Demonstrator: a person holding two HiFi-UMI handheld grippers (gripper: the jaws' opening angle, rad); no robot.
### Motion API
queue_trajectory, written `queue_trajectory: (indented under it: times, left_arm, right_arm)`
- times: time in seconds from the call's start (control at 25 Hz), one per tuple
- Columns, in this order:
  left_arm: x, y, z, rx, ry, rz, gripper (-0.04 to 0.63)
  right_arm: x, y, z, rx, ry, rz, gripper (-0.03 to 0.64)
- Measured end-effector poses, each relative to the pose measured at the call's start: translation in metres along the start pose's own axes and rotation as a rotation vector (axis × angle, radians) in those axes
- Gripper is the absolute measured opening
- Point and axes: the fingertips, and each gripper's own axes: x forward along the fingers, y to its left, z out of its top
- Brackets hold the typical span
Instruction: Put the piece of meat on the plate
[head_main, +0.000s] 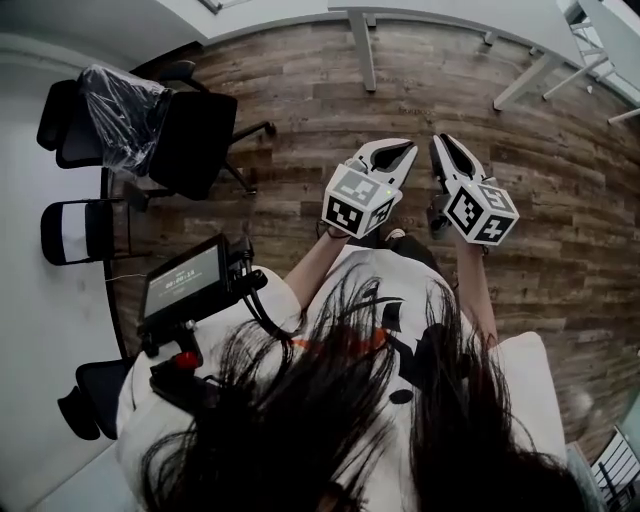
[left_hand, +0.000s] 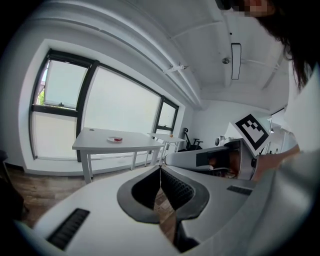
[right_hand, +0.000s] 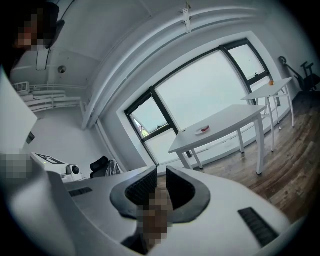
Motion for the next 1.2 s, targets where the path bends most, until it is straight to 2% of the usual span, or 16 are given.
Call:
queue_trajectory:
  times: [0.36,0.48,0.8,1.2]
  left_arm:
    - [-0.032,-0.027,-0.009,0.041,-0.022,0.012,0.008]
    - [-0.031,-0.024,-0.012,0.051,-0.006,0.016,0.008]
    - [-0.028,-0.020,0.001,0.063,-0.028,0.024,0.008]
    - [-0.028,-0.019,-0.001,0.067,-0.028,0.023,0.008]
  right_arm:
    - [-0.032,0.025,-0.018,-0.028,-0.004,0.024,0.064]
    - [-0.028,0.025,-0.019,-0.023,-0.002,0.034,0.064]
    - [-0.023,0.024,-0.009,-0.030,-0.011,0.042,0.064]
    - [-0.025,0.025,-0.010,-0.029,-0.012,0.043,0.064]
